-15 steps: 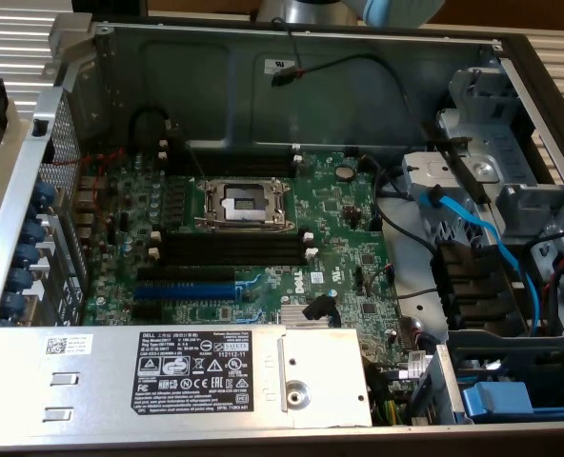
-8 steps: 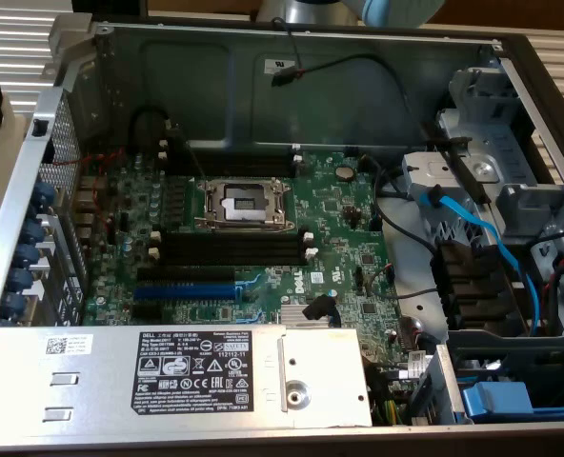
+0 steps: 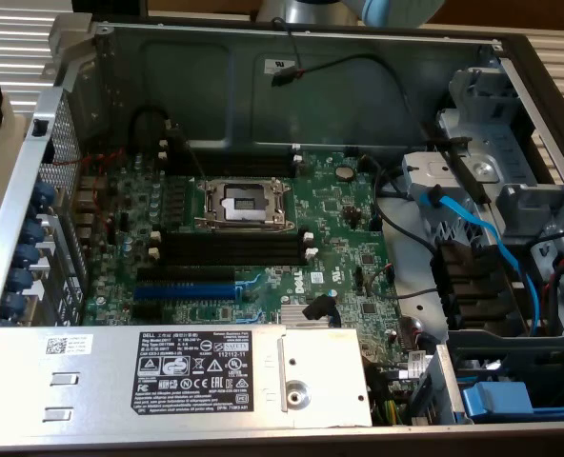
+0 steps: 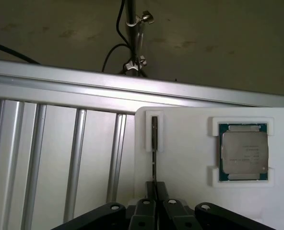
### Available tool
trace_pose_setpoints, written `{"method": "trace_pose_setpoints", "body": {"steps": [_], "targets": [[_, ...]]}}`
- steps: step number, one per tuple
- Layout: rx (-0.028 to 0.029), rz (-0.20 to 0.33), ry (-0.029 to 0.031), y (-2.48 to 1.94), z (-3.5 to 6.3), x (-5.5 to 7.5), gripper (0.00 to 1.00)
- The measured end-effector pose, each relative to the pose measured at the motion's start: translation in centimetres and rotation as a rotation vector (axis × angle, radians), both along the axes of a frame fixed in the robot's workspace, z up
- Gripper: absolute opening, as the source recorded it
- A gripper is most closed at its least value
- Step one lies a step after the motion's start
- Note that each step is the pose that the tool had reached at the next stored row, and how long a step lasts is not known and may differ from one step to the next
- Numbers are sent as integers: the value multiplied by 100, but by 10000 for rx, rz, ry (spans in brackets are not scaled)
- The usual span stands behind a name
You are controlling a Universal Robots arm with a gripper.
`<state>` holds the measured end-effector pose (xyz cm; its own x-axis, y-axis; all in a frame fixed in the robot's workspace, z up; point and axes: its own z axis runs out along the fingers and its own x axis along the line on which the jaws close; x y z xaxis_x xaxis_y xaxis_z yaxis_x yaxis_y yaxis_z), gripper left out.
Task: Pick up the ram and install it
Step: 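Pick up the ram and move it above insertion slot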
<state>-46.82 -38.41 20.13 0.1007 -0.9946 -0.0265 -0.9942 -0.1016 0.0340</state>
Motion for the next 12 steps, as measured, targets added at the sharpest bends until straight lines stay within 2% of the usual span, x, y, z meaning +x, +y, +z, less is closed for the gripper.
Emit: {"method": "trace_pose_setpoints", "body": {"steps": [9,12], "targets": [[0,0,0,0,0,0,12],[32,0,1,-11,1,0,12]]}}
